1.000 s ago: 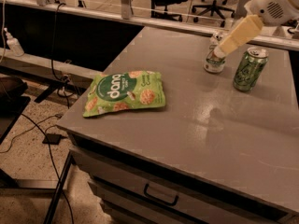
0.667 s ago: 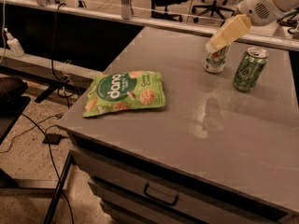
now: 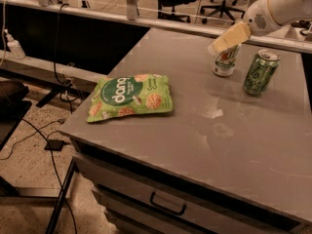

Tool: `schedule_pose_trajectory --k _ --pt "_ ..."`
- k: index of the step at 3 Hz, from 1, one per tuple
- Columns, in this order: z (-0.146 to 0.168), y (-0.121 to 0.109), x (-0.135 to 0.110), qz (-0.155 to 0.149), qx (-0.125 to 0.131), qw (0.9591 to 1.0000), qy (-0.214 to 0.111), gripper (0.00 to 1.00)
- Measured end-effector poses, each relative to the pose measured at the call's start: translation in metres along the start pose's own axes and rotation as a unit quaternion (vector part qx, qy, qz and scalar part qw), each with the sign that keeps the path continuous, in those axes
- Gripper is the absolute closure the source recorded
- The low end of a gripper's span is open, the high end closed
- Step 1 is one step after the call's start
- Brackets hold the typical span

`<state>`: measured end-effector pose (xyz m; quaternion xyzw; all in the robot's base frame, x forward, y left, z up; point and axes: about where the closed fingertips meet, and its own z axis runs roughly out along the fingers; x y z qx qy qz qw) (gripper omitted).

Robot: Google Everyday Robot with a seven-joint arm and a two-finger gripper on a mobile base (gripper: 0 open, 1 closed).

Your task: Move 7up can near green rice chip bag

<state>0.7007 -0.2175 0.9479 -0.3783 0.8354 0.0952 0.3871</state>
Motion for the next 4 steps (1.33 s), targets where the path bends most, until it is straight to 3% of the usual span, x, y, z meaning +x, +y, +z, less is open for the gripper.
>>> schedule_pose_trajectory --k 1,2,3,4 --pt "0.017 -0.01 0.014 0.014 0.012 0.9996 0.022 0.0" --pt "0.024 -0.016 0.027 0.005 0.031 0.998 0.054 0.13" --pt "0.025 -0.017 0.031 -0.008 0.036 0.9966 0.074 0.36" --pt "0.021 -0.004 0.021 -0.034 0.015 0.9965 0.075 0.61"
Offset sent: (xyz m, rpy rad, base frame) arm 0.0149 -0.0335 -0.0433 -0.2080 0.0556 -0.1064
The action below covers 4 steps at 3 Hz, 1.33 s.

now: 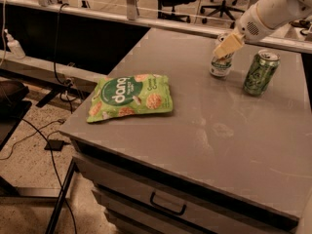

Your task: Move 7up can near green rice chip bag

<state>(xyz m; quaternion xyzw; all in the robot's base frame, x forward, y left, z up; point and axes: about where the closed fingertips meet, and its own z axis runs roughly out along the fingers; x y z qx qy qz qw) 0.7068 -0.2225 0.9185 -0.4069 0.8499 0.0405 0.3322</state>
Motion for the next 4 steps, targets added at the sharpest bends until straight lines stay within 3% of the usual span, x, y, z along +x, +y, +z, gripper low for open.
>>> schedule_pose_trajectory --k 1,2,3,4 --pt "-0.017 0.02 -0.021 -0.035 -0.028 0.9987 -0.024 0.82" --pt "-0.036 0.051 -0.042 -0.073 -0.06 0.9942 -0.05 1.0" --pt "-0.037 0.089 -0.056 -0.111 -0.092 0.9884 -0.046 1.0" --pt "-0.024 0.116 -0.051 -0.128 -0.12 0.9841 -0.024 1.0"
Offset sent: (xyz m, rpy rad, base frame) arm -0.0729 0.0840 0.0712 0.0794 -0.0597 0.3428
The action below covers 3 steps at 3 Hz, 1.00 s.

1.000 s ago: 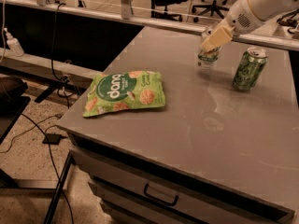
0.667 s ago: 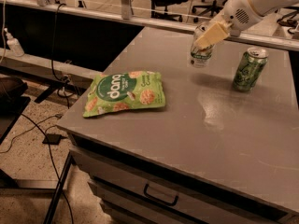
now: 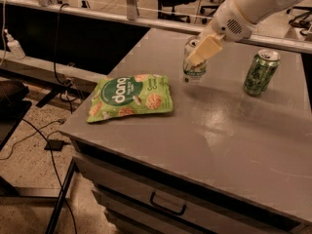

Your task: Move 7up can near green rice chip bag

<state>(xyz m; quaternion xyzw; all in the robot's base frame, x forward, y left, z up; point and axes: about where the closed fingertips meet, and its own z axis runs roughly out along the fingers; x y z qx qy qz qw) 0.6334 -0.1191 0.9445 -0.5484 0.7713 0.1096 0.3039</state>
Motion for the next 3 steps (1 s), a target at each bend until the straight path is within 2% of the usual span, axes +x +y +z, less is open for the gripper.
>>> schedule_pose_trajectory --k 1,2,3 --pt "0.016 0.019 0.01 0.005 -0.03 0.9995 0.008 1.0" --pt "0.026 0.035 0.018 0.012 -0.057 0.9983 -0.003 0.84" --pt "0.028 0.036 0.017 0.011 -0.059 0.9982 -0.002 0.53"
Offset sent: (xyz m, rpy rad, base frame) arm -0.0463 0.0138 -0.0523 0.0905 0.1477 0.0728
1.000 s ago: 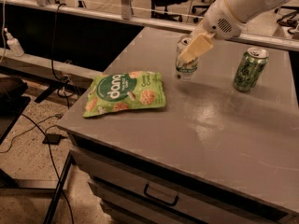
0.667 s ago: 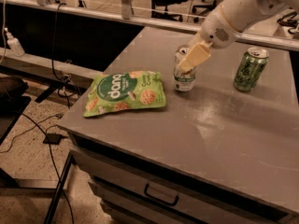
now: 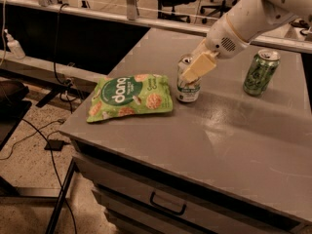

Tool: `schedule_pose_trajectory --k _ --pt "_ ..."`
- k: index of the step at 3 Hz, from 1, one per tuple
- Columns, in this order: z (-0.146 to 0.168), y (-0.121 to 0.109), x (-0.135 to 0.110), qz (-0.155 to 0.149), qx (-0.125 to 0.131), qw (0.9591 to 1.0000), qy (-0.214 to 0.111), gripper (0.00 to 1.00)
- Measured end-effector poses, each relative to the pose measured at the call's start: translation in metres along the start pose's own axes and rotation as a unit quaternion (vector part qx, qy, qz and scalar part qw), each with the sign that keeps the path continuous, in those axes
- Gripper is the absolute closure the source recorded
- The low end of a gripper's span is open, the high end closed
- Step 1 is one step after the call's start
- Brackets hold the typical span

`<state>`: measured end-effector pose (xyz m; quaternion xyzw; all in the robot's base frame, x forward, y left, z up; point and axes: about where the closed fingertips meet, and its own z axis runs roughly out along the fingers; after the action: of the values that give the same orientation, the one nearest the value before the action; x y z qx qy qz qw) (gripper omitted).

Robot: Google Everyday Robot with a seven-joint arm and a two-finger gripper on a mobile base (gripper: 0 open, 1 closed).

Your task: Move 7up can near green rice chip bag

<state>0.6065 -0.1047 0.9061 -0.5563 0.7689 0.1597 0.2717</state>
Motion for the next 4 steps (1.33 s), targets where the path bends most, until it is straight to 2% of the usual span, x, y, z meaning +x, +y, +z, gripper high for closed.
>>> schedule_pose_trajectory --k 2,3,4 --pt "0.0041 0.001 -0.0011 -0.001 -0.003 1.0 0.0 0.06" --pt "0.0055 0.0014 -0.0015 -0.002 -0.005 1.0 0.001 0.0" --pt "0.0042 0.0018 -0.0024 -0.003 -0.004 1.0 -0.002 0.0"
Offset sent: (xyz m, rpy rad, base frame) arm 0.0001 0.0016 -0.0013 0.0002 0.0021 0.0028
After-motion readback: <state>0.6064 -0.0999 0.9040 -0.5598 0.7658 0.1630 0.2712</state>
